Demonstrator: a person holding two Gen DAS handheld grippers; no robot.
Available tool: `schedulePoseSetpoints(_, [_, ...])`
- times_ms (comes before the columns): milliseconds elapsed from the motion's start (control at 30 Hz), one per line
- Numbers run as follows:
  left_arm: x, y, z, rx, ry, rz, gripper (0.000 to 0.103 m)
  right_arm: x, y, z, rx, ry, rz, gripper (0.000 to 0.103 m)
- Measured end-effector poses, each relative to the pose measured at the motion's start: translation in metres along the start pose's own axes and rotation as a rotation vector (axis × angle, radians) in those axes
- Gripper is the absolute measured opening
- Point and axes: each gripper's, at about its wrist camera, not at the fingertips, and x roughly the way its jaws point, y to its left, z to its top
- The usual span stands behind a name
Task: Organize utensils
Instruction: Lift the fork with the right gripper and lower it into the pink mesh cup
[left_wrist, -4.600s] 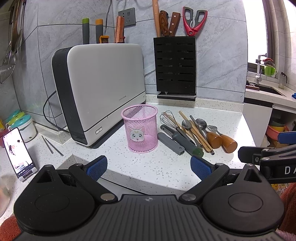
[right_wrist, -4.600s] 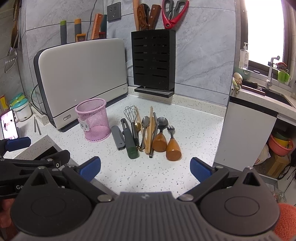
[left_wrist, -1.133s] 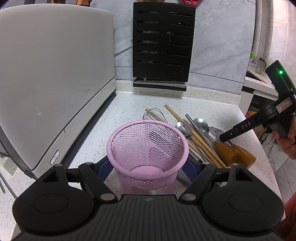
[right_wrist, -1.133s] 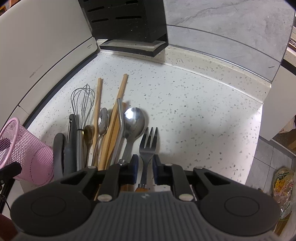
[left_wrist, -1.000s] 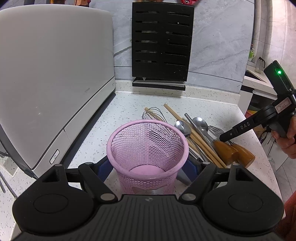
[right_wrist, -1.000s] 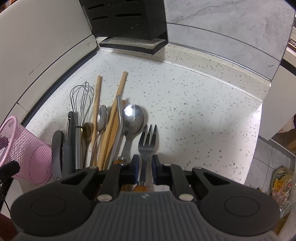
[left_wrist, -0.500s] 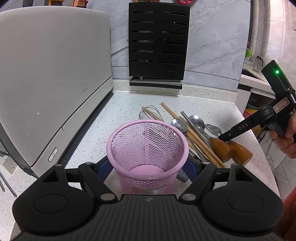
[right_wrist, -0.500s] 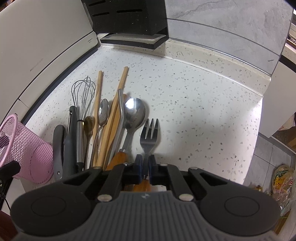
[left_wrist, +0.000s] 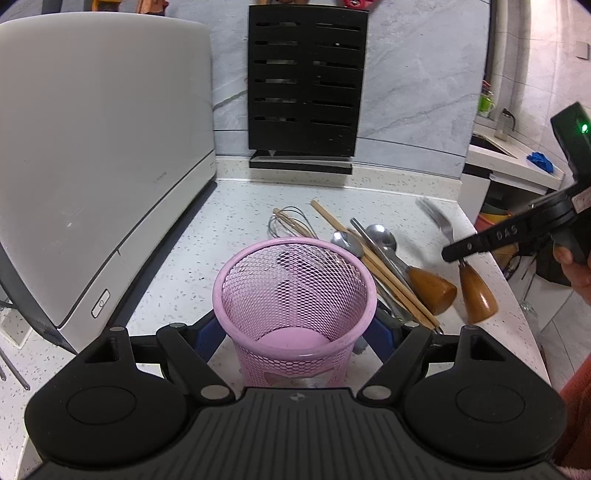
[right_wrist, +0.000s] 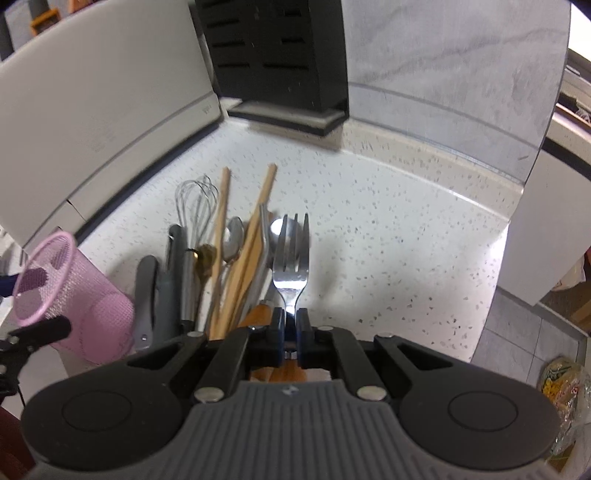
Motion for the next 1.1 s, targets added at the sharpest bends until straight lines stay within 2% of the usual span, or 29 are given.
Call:
schedulePoseSetpoints(300, [-0.014, -0.009, -0.01, -0.012, 0.007, -0.035, 0.092, -0.036, 0.013, -0.004, -0.028, -0.125, 0.003, 0.001])
schedulePoseSetpoints(467, [-0.016, -0.021, -0.012, 0.027, 0.009, -0.038, 0.092, -0.054, 0.02, -0.002, -0.049, -0.194, 0.018, 0.0])
schedulePoseSetpoints(800, [-0.014, -0.033, -0.011, 0.082, 0.017, -0.048, 0.091, -0.114, 0.08, 0.001, -0.22, -0.403, 0.175, 0.0])
schedulePoseSetpoints(933, [-0.015, -0.035, -0.013, 0.098, 0.013, -0.047, 0.091, -0.12, 0.102, -0.002, -0.28, -0.417, 0.241, 0.0])
schedulePoseSetpoints(1100, [-0.014, -0.035, -0.013, 0.109, 0.015, -0.052, 0.092, -0.106, 0.123, -0.008, -0.343, -0.373, 0.277, 0.0])
